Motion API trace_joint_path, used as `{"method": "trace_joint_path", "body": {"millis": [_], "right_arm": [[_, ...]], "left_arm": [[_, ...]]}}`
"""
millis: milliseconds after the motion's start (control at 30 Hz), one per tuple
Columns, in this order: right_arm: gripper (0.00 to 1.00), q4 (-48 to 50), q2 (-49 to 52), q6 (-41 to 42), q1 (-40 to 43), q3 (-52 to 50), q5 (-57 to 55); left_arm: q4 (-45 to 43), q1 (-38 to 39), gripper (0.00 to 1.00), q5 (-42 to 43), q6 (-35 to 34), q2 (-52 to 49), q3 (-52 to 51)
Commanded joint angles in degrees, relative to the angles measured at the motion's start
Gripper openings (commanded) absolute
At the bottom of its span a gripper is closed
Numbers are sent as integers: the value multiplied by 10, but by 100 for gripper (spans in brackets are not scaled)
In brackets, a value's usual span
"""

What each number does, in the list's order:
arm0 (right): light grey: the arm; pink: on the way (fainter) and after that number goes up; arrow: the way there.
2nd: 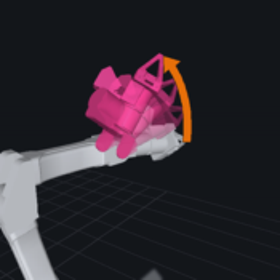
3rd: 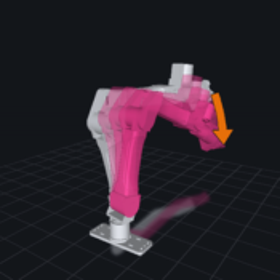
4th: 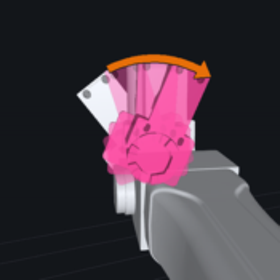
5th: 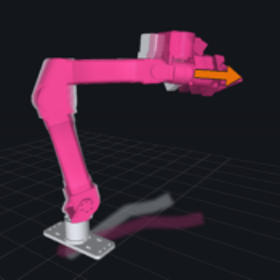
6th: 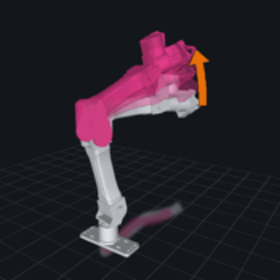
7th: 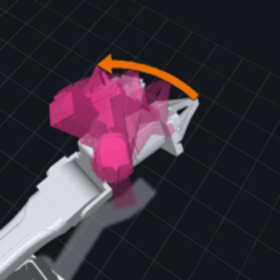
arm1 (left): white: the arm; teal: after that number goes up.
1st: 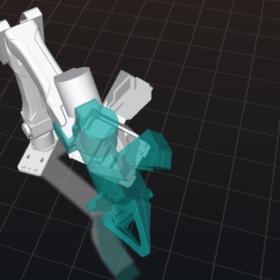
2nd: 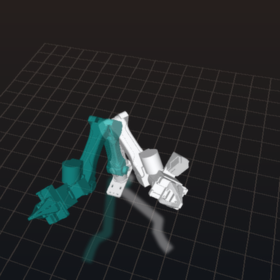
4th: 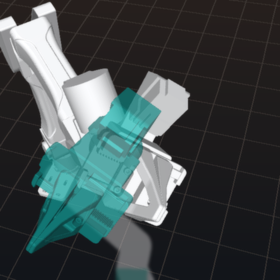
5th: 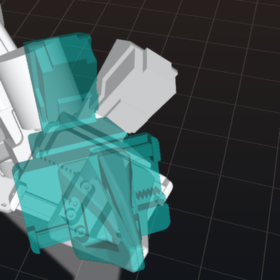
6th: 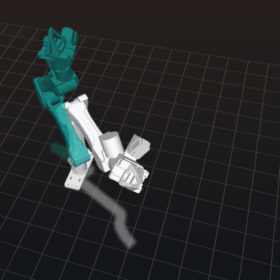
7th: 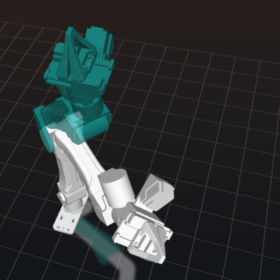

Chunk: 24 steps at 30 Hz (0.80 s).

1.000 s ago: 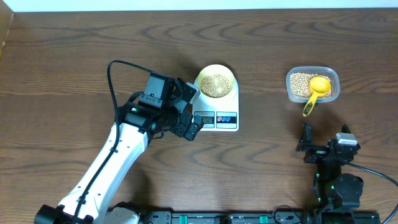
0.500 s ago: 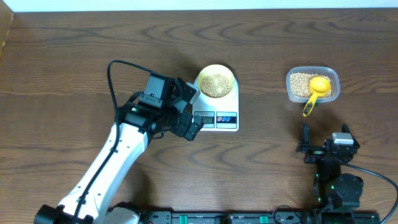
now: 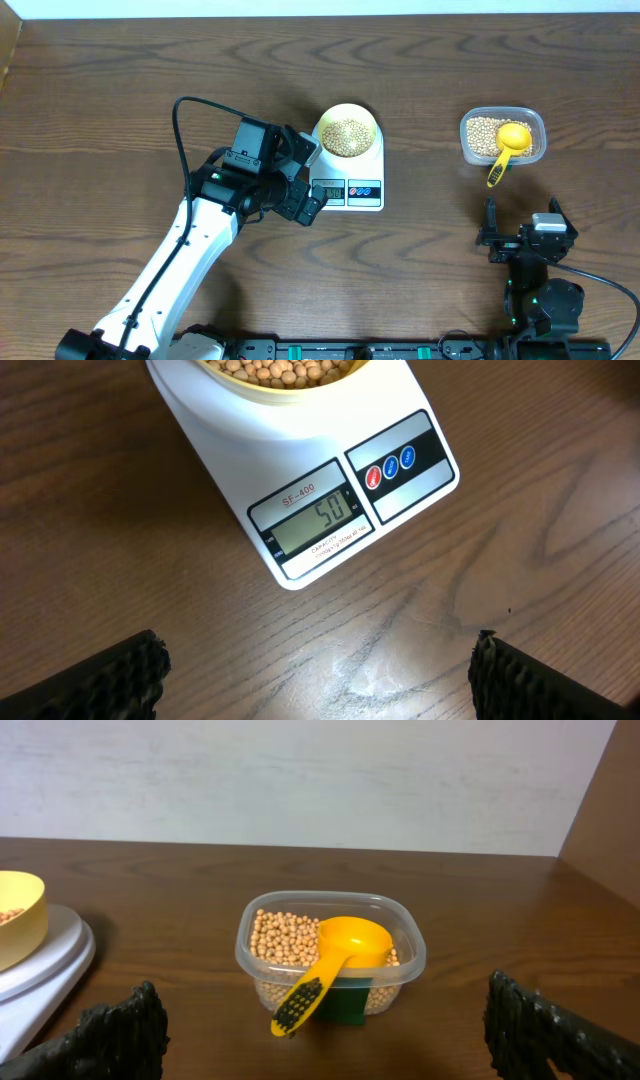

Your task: Scoop item into bowl and weigh 50g on scale

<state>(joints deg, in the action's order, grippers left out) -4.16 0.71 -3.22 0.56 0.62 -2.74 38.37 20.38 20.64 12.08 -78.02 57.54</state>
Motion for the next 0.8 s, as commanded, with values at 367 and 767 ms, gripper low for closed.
{"method": "trace_joint_path", "body": {"millis": [367, 767], "right_arm": [[99, -2, -4, -26, 5, -3, 3], [99, -1, -4, -13, 5, -3, 3]], "left_arm": [[0, 1, 98, -4, 8, -2, -4], [0, 1, 98, -4, 7, -2, -4]]}}
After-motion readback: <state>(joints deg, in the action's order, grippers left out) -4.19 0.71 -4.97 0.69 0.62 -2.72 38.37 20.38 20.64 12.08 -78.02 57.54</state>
